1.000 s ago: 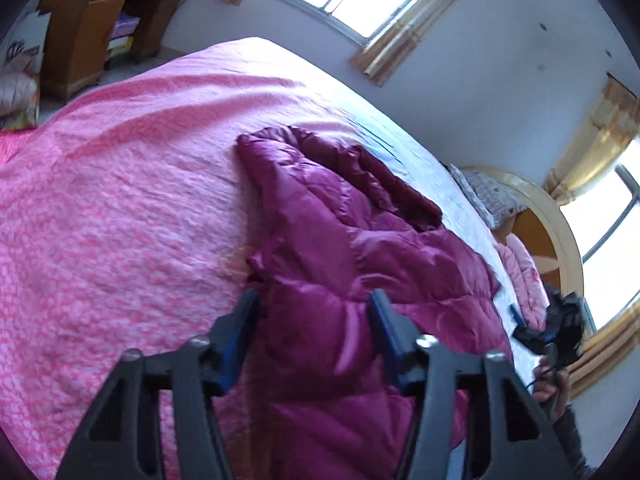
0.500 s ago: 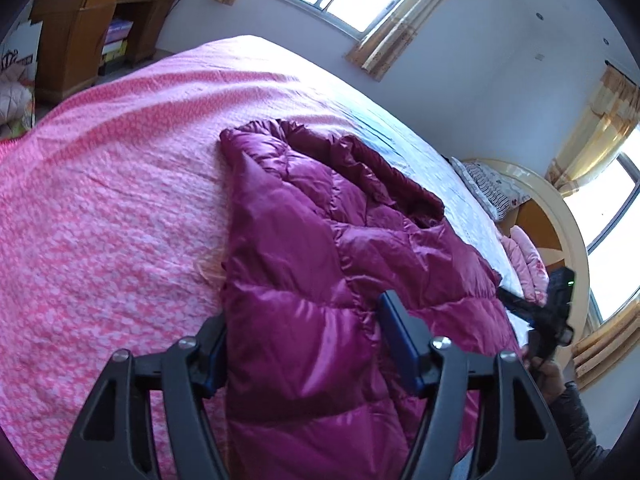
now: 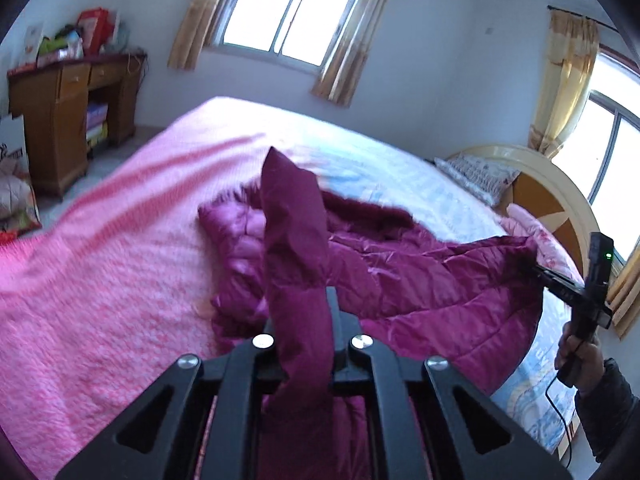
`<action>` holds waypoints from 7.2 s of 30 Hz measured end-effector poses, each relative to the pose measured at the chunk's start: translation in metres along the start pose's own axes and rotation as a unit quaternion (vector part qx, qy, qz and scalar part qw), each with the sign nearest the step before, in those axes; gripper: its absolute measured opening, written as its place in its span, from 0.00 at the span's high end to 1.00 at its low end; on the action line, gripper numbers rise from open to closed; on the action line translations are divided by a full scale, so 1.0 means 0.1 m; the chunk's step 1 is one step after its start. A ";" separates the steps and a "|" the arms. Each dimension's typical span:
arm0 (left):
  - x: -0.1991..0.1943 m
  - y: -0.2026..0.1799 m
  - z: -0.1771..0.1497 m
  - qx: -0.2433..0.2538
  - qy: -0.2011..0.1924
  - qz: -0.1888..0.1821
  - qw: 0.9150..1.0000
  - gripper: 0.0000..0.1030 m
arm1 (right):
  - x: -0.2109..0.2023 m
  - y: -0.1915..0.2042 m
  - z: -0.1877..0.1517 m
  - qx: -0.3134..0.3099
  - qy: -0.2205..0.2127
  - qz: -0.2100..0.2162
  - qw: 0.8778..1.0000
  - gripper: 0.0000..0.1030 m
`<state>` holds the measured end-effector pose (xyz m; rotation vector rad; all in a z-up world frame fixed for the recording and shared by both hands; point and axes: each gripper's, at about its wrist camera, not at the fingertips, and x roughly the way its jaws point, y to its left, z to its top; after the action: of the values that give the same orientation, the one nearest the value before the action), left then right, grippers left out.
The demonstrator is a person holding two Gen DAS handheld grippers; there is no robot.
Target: Fold large clothes
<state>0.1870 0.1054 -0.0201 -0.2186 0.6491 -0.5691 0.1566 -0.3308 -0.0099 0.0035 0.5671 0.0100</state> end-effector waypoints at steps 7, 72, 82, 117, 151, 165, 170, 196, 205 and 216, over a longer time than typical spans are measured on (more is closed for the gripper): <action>0.22 0.06 0.71 -0.009 -0.043 0.028 0.999 0.92 | -0.06 0.02 0.62 -0.004 -0.072 -0.030 0.997 0.88; 2.55 0.38 0.82 0.032 0.101 0.313 0.944 0.83 | 2.71 0.35 0.56 0.157 0.129 0.063 0.977 0.80; 2.50 0.37 0.85 0.021 0.104 0.295 0.950 0.83 | 2.81 0.48 0.54 0.120 0.134 0.033 0.983 0.80; 1.85 0.94 1.26 -0.035 0.036 0.436 0.898 0.31 | 2.68 0.29 0.46 0.153 0.117 0.062 0.979 0.80; 2.57 -0.50 0.49 0.023 0.093 0.216 0.972 0.19 | 1.82 0.63 0.50 0.127 0.086 0.098 0.983 0.80; 2.36 -0.57 0.46 0.035 0.093 0.227 0.969 0.20 | 2.16 0.87 0.15 0.065 0.109 0.048 0.991 0.81; 1.52 -0.33 0.53 -0.025 -0.004 0.255 0.967 0.17 | 2.19 0.91 0.16 0.059 0.106 0.042 0.992 0.81; 1.28 -0.02 0.39 -0.166 -0.003 0.164 0.972 0.87 | 2.09 0.88 0.13 0.059 0.099 0.045 0.992 0.80; 1.18 -1.11 0.82 -0.030 -0.031 0.152 0.987 0.87 | 2.04 0.56 0.19 0.130 0.127 0.112 0.977 0.80; 1.79 -2.38 0.54 0.130 0.010 0.135 0.982 0.87 | 1.32 -1.11 -0.20 0.340 0.075 0.155 0.924 0.80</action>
<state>0.2346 -0.1910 0.0175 0.1192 0.6053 -0.3885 0.2578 -0.4400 -0.0986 0.7775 0.6959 0.1219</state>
